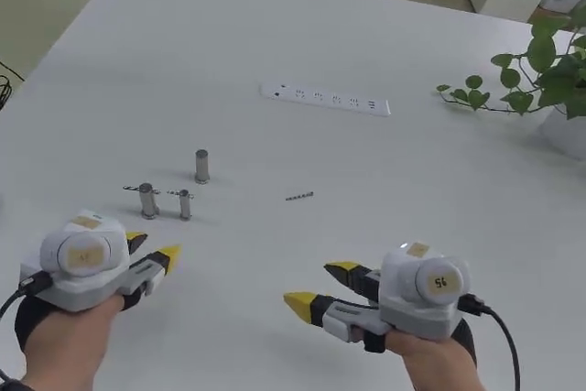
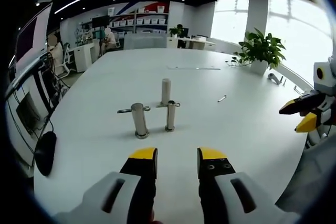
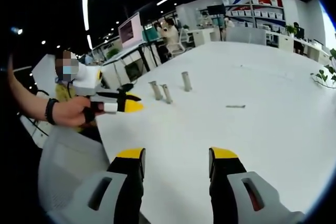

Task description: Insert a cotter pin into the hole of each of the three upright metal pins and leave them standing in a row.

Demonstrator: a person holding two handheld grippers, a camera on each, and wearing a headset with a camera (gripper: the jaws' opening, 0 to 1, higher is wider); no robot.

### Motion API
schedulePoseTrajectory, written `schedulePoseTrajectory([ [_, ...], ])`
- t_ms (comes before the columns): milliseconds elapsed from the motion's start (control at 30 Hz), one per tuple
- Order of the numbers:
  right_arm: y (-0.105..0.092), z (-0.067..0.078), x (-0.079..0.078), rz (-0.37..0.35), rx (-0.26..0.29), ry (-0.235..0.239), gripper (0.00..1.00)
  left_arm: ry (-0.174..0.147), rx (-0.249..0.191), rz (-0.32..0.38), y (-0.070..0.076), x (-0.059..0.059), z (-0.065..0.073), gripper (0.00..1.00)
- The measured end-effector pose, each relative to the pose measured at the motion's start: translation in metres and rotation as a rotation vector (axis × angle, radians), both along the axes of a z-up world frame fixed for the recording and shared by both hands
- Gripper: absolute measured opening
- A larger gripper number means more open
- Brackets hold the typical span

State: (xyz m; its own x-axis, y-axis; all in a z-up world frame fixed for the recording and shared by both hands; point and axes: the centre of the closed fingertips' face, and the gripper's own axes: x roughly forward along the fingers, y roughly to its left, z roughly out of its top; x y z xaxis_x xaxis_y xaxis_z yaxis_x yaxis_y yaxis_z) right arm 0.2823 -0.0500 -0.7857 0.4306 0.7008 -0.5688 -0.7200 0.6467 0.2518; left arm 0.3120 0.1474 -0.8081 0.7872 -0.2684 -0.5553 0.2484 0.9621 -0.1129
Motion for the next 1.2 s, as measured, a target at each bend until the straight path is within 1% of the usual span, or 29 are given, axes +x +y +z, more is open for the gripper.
schedulePoseTrajectory([
  [267, 0.006, -0.005, 0.017, 0.006, -0.005, -0.006, 0.51, -0.032, -0.002, -0.014, 0.004, -0.002, 0.014, 0.30],
  [333, 0.009, -0.005, 0.022, 0.014, -0.008, -0.010, 0.51, -0.038, -0.001, -0.012, 0.006, -0.002, 0.016, 0.30],
  [400, 0.012, -0.006, 0.028, 0.018, -0.007, -0.015, 0.50, -0.042, -0.008, -0.015, 0.007, -0.001, 0.018, 0.30],
  [467, 0.016, -0.007, 0.035, 0.020, -0.005, -0.015, 0.50, -0.048, 0.005, -0.027, 0.007, -0.002, 0.019, 0.30],
  [600, 0.026, -0.009, 0.047, 0.036, -0.005, -0.021, 0.50, -0.051, 0.002, -0.034, 0.008, -0.004, 0.022, 0.30],
  [700, 0.032, -0.010, 0.055, 0.045, 0.001, -0.026, 0.49, -0.046, -0.013, -0.033, 0.009, -0.005, 0.021, 0.30],
  [767, 0.037, -0.011, 0.061, 0.050, 0.002, -0.025, 0.49, -0.044, -0.006, -0.036, 0.011, -0.006, 0.020, 0.30],
  [900, 0.046, -0.012, 0.069, 0.061, 0.006, -0.028, 0.49, -0.042, -0.007, -0.035, 0.013, -0.006, 0.019, 0.30],
  [1000, 0.054, -0.013, 0.079, 0.071, 0.009, -0.032, 0.49, -0.044, -0.003, -0.044, 0.010, -0.007, 0.021, 0.30],
  [1200, 0.069, -0.010, 0.093, 0.086, 0.016, -0.042, 0.49, -0.050, 0.000, -0.049, 0.009, -0.005, 0.024, 0.30],
])
